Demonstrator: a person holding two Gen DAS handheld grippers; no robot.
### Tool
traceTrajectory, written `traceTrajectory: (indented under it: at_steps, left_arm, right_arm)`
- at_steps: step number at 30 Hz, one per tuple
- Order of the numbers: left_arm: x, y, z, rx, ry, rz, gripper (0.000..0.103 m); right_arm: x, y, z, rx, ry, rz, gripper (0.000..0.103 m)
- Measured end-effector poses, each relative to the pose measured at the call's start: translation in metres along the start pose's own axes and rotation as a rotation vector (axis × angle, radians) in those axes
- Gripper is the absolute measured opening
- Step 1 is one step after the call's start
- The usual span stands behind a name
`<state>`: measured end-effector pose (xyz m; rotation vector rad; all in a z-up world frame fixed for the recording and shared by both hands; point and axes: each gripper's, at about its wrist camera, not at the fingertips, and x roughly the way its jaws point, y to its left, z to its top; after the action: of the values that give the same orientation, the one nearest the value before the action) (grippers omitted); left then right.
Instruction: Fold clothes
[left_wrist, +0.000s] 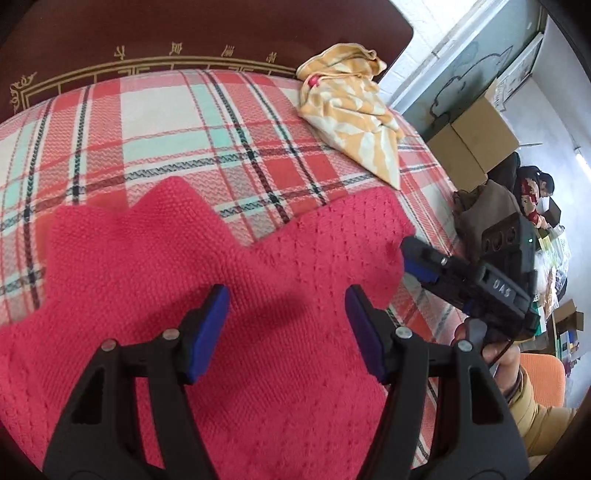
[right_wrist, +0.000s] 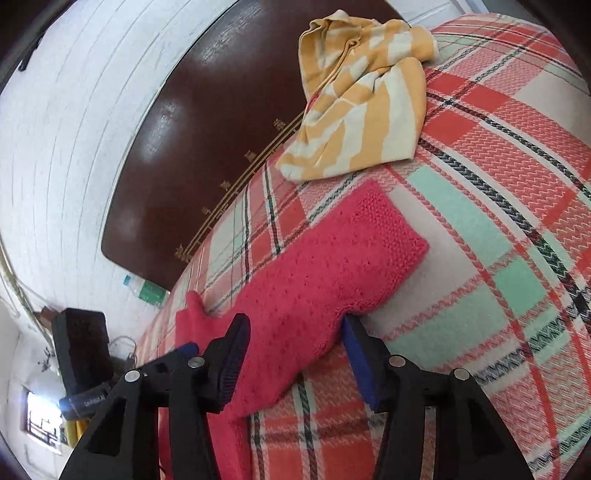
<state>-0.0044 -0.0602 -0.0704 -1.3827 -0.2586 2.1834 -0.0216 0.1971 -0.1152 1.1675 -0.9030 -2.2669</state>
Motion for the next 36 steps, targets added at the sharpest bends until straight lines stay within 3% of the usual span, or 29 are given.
traceTrajectory:
  at_steps: [5, 9, 13, 15, 19, 21, 22, 23, 25, 30, 36]
  left_arm:
    - [0.004, 0.006, 0.004, -0.027, 0.008, -0.007, 0.066]
    - [-0.002, 0.010, 0.003, -0.040, -0.005, -0.010, 0.066]
    - [-0.008, 0.014, 0.003, -0.062, -0.028, -0.021, 0.066]
    - [-0.008, 0.016, 0.004, -0.067, -0.026, -0.031, 0.066]
    - [-0.007, 0.019, 0.005, -0.078, -0.020, -0.028, 0.066]
    - [-0.010, 0.021, 0.004, -0.084, -0.024, -0.035, 0.066]
    - [-0.012, 0.022, 0.004, -0.087, -0.026, -0.035, 0.066]
    - [-0.015, 0.024, 0.003, -0.092, -0.032, -0.035, 0.066]
    - [-0.023, 0.030, 0.002, -0.113, -0.040, -0.053, 0.066]
    - [-0.057, 0.054, -0.011, -0.188, -0.123, -0.102, 0.066]
    - [-0.113, 0.085, -0.047, -0.260, -0.235, -0.073, 0.067]
  right_arm:
    - [0.002, -0.003, 0.009, 0.030, -0.092, -0.003, 0.044]
    - [-0.010, -0.008, 0.010, 0.041, -0.122, -0.049, 0.044]
    - [-0.025, -0.011, 0.003, 0.069, -0.135, -0.120, 0.049]
    - [-0.023, -0.009, 0.002, 0.059, -0.107, -0.116, 0.057]
    - [-0.007, -0.007, 0.014, 0.044, -0.117, -0.102, 0.058]
    - [0.002, -0.009, 0.024, 0.052, -0.129, -0.083, 0.048]
    - [0.007, -0.013, 0.028, 0.066, -0.121, -0.068, 0.023]
    - [0.012, -0.019, 0.031, 0.093, -0.105, -0.043, 0.007]
    - [0.010, -0.022, 0.033, 0.110, -0.102, -0.006, 0.007]
    - [-0.016, 0.034, 0.025, -0.172, -0.145, 0.047, 0.006]
    - [0.003, 0.119, -0.011, -0.523, -0.037, 0.041, 0.006]
